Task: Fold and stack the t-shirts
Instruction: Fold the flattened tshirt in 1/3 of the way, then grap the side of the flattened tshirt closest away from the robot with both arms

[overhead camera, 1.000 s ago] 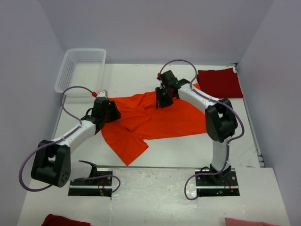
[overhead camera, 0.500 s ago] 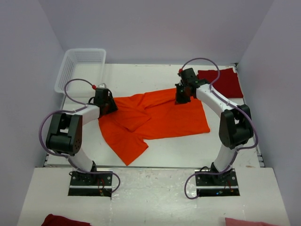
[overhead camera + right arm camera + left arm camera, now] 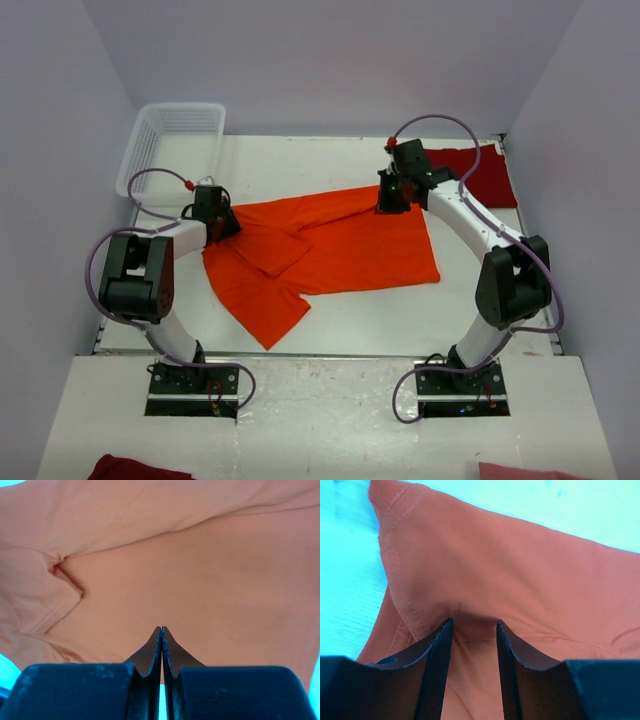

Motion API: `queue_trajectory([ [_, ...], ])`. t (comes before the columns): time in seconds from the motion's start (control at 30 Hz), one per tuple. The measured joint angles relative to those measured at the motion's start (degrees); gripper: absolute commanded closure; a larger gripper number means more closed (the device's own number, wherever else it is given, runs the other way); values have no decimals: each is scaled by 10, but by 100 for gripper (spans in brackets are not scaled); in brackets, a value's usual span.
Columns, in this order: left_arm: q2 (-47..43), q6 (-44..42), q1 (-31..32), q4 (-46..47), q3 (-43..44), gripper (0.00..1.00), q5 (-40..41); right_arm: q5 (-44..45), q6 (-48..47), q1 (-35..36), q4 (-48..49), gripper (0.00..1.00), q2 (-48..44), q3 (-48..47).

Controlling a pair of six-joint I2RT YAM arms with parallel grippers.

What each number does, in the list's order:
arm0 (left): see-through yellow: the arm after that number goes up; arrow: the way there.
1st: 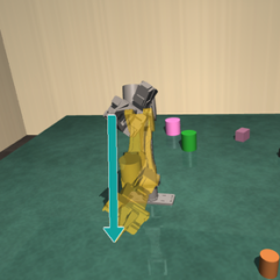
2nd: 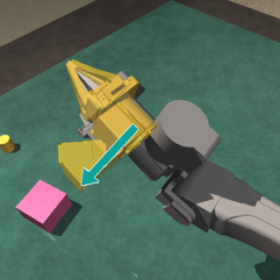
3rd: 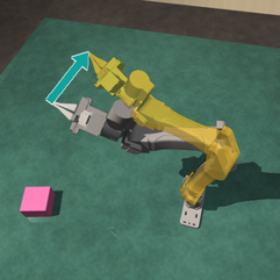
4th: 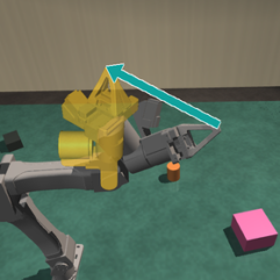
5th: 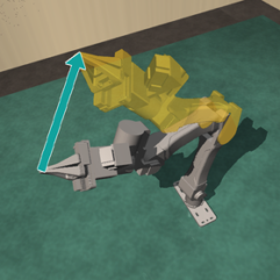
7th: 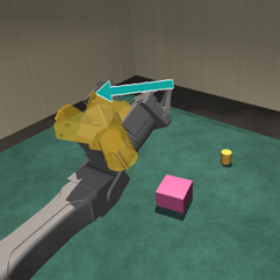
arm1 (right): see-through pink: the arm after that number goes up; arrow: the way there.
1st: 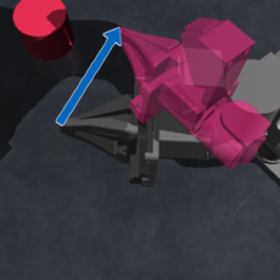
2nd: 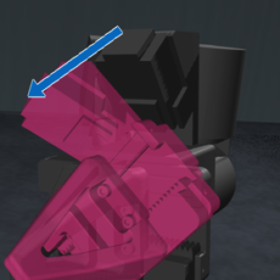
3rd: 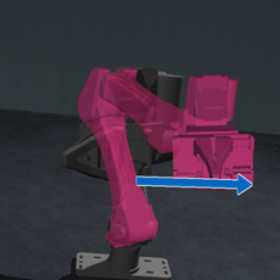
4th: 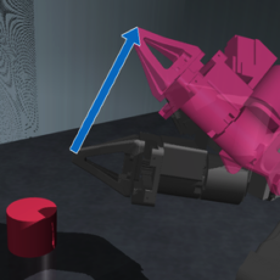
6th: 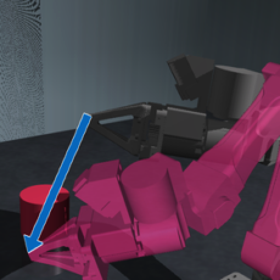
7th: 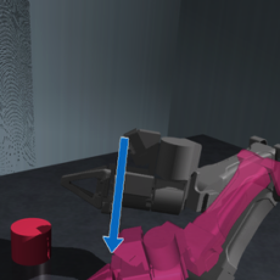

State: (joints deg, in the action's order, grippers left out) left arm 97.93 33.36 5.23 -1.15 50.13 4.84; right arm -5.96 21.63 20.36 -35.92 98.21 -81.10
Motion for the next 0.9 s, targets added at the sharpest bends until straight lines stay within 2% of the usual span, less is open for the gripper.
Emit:
queue_trajectory([
  [0.23,-3,0,-10,-1,-2,55,16,6,7,-21,3,100,-30,28],
  [0.3,-6,0,-10,-3,-3,53,16,10,12,-26,3,91,-33,39],
  [0.4,-17,0,-9,-6,-6,52,14,23,25,-31,6,69,-40,69],
  [0.47,-33,0,-6,-8,-12,51,14,34,36,-31,7,60,-50,99],
  [0.7,-146,0,31,-12,-20,49,12,74,75,-39,4,60,-113,203],
  [0.9,-224,2,60,-25,-16,48,8,74,107,-104,23,59,-200,314],
])
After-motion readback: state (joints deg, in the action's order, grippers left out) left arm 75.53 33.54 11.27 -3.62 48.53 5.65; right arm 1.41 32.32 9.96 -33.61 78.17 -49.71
